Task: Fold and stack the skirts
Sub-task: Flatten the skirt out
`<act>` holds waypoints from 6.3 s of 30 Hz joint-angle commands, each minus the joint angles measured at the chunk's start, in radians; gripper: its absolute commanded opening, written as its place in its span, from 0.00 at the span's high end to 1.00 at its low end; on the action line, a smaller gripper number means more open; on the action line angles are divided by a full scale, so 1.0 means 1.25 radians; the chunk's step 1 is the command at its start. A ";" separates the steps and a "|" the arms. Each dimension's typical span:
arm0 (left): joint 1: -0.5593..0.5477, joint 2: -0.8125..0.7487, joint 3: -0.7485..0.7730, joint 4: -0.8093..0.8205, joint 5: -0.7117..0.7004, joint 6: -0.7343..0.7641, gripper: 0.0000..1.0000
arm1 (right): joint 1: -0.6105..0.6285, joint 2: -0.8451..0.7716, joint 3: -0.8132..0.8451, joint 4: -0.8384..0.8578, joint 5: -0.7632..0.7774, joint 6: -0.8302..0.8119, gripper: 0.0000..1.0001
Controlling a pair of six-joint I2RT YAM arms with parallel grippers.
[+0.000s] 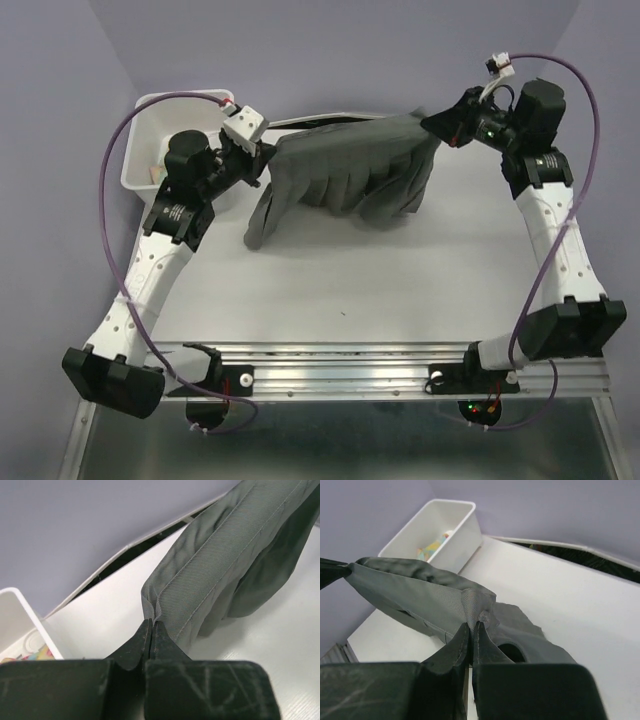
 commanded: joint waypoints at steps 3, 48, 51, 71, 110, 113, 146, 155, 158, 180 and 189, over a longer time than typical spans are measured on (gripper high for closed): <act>0.015 -0.196 -0.031 0.044 0.084 0.024 1.00 | -0.020 -0.214 -0.108 0.097 0.155 -0.026 0.99; -0.038 0.206 -0.099 -0.240 0.013 0.001 0.25 | -0.011 0.323 -0.032 -0.526 0.137 -0.513 0.39; -0.072 0.217 -0.138 -0.254 -0.014 0.007 0.25 | -0.011 0.326 -0.075 -0.563 0.186 -0.586 0.41; -0.120 0.520 -0.080 -0.266 -0.172 0.005 0.83 | 0.073 0.216 -0.416 -0.532 0.412 -0.759 0.53; -0.224 0.443 0.099 -0.442 -0.151 0.082 0.31 | -0.067 0.435 0.061 -0.426 0.171 -0.418 0.39; -0.246 0.445 0.080 -0.458 -0.161 0.094 0.31 | -0.075 0.434 0.045 -0.427 0.188 -0.434 0.39; -0.271 0.357 -0.145 -0.600 -0.162 0.223 1.00 | -0.154 0.426 0.012 -0.502 0.111 -0.508 0.51; -0.271 0.438 -0.189 -0.496 -0.167 0.206 0.63 | -0.145 0.458 0.083 -0.579 0.018 -0.515 0.45; -0.271 0.402 -0.163 -0.514 -0.156 0.202 0.47 | -0.124 0.481 0.110 -0.620 -0.013 -0.512 0.37; -0.089 0.438 -0.083 -0.360 -0.166 0.079 0.45 | -0.040 0.454 -0.050 -0.638 -0.028 -0.524 0.99; -0.089 0.616 0.000 -0.296 -0.204 0.061 0.64 | 0.089 0.197 -0.168 -0.517 0.334 -0.394 0.99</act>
